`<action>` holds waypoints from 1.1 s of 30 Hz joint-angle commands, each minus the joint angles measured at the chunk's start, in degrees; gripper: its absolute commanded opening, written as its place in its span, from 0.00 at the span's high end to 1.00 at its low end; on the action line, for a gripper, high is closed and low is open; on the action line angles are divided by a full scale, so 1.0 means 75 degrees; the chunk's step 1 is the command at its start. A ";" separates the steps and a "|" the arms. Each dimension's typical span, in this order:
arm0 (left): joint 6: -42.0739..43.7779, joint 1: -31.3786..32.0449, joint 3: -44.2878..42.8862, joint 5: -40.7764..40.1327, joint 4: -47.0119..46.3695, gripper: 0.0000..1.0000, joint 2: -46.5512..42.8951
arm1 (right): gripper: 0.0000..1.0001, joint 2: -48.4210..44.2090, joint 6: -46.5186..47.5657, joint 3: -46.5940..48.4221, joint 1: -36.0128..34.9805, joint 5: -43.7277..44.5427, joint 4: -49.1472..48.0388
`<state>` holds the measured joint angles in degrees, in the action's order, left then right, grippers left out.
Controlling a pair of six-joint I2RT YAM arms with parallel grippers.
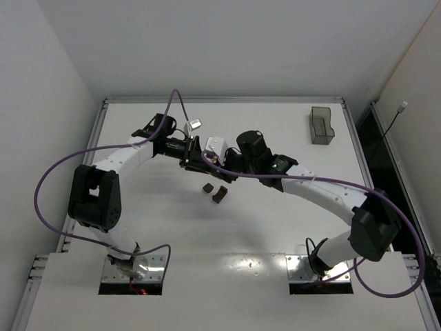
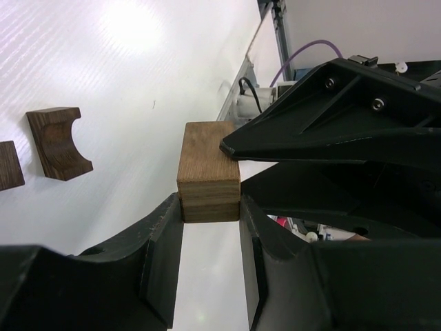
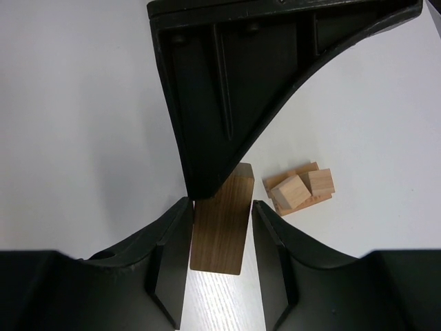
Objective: Build the wood block tower
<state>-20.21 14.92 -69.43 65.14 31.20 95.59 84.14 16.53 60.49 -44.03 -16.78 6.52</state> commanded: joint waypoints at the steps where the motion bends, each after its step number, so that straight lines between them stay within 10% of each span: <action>1: 0.0151 0.0015 0.0023 0.0162 -0.0094 1.00 0.0004 | 0.64 -0.0250 0.0045 0.0267 -0.0047 -0.0201 -0.0190; 26: -0.0130 -0.0208 -0.0118 0.0455 -0.0246 1.00 -0.0066 | 0.99 -0.0179 0.0350 -0.0026 -0.0047 -0.0423 -0.0038; 33: -0.0130 -0.0512 -0.0118 -0.0073 -0.0246 0.19 -0.0148 | 1.00 -0.0250 0.0350 -0.0167 -0.0047 -0.0423 -0.0038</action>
<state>-20.75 13.10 -69.47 65.06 30.72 95.59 83.90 18.17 59.68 -44.03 -18.02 6.72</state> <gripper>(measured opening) 0.760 0.312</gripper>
